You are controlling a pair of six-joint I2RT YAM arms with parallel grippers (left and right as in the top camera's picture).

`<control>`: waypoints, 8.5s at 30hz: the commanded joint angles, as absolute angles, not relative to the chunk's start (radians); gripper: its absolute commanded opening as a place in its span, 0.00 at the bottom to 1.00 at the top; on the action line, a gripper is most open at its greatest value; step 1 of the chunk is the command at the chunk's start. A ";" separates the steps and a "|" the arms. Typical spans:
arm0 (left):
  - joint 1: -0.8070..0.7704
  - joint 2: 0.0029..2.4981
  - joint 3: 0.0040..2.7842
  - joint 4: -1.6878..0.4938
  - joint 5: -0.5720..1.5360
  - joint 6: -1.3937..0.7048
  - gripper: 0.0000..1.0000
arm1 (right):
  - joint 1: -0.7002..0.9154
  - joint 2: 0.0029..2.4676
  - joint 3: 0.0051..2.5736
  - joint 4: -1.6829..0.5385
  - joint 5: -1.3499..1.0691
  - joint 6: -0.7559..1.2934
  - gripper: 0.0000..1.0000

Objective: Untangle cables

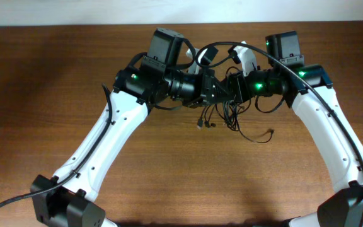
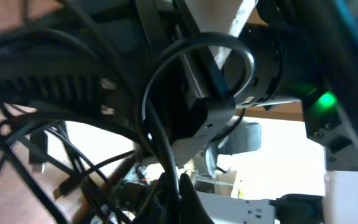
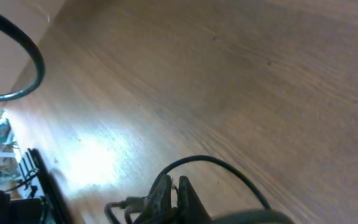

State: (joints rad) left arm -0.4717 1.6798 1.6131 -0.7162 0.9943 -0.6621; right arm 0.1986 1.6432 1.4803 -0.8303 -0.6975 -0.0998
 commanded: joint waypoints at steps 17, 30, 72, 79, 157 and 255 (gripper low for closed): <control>-0.484 1.687 1.620 -0.855 0.273 -0.427 0.69 | 0.086 1.564 1.476 -0.962 -0.888 -0.066 0.04; -0.429 1.687 1.620 -0.867 0.664 -0.320 0.70 | 0.084 1.566 1.475 -0.931 -0.826 0.163 0.04; -0.472 2.061 1.617 -1.014 -0.056 -0.361 0.62 | -0.038 1.579 1.475 -0.848 -1.165 0.170 0.04; -0.390 2.035 1.620 -1.052 0.138 -0.236 0.59 | -0.189 1.579 1.475 -0.873 -1.161 0.169 0.04; -0.521 2.098 1.654 -1.110 0.089 -0.350 0.00 | 0.105 1.617 1.163 -0.986 -0.492 0.167 0.36; -0.357 2.130 1.603 -0.886 0.917 -0.026 0.00 | 0.105 1.617 1.099 -0.951 -0.510 0.166 0.35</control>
